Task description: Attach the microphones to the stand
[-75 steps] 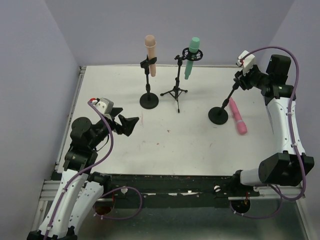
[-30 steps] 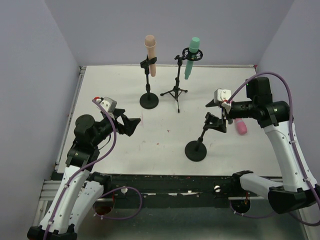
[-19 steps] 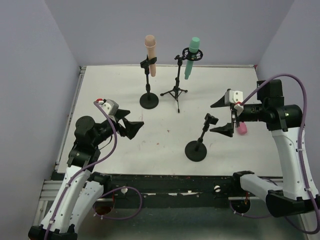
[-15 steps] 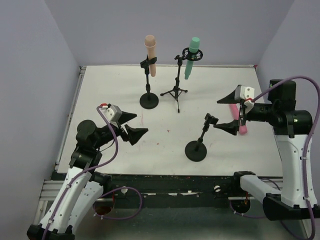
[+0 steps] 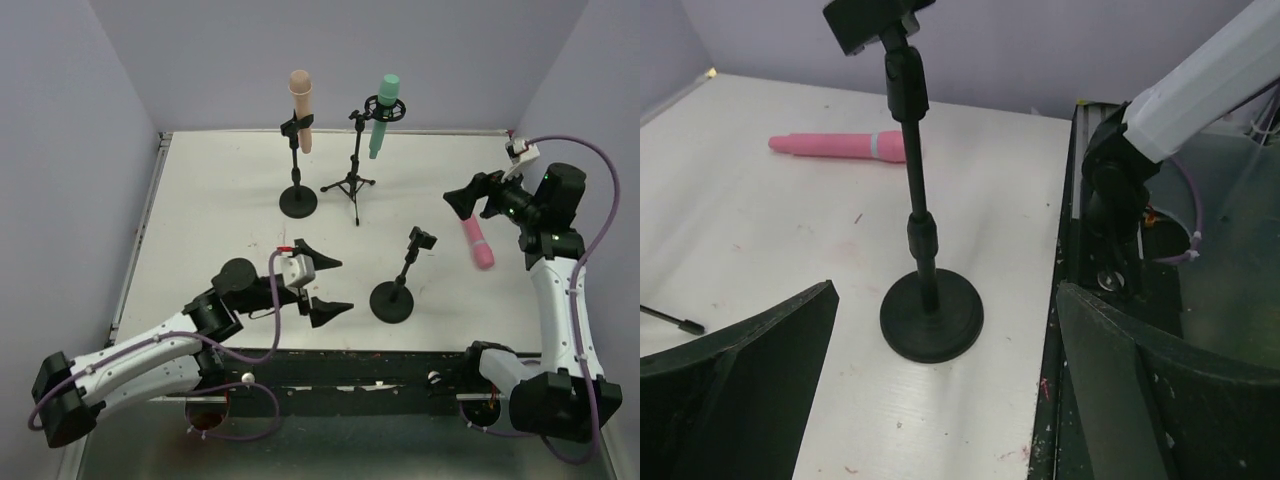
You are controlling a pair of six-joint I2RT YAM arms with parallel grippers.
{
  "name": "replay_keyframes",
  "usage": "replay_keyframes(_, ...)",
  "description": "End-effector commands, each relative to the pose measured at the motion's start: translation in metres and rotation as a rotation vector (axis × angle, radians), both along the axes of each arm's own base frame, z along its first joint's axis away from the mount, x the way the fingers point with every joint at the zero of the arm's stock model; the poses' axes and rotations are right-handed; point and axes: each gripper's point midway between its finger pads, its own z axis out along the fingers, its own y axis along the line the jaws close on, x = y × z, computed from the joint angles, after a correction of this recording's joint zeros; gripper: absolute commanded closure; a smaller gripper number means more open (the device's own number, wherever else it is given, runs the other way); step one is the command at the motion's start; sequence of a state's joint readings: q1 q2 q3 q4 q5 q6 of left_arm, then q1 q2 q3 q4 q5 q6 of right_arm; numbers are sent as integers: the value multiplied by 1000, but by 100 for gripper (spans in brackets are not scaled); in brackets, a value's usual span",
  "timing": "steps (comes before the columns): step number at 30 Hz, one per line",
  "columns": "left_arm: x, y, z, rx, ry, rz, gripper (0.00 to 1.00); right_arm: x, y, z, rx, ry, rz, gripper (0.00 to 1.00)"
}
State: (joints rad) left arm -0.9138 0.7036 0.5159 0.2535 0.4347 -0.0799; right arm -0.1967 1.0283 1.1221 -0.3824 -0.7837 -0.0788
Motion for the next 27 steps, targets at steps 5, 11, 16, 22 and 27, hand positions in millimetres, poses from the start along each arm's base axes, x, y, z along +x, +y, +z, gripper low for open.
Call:
replay_keyframes(5, 53, -67, -6, -64, -39, 165, 2, 18, -42, -79, 89, 61, -271, 0)
replay_keyframes(11, 63, -114, -19, -87, -50, 214, 6, 12, -38, -75, 114, 52, -264, 0)
replay_keyframes(16, 60, -135, -26, -107, -58, 258, 12, 12, -34, -75, 136, 65, -247, 0)
replay_keyframes(22, 67, -148, -41, -72, -73, 359, 26, 10, -33, -74, 139, 64, -242, 0)
replay_keyframes(27, 82, -152, -46, -57, -73, 441, 37, 10, -32, -76, 138, 67, -238, 0)
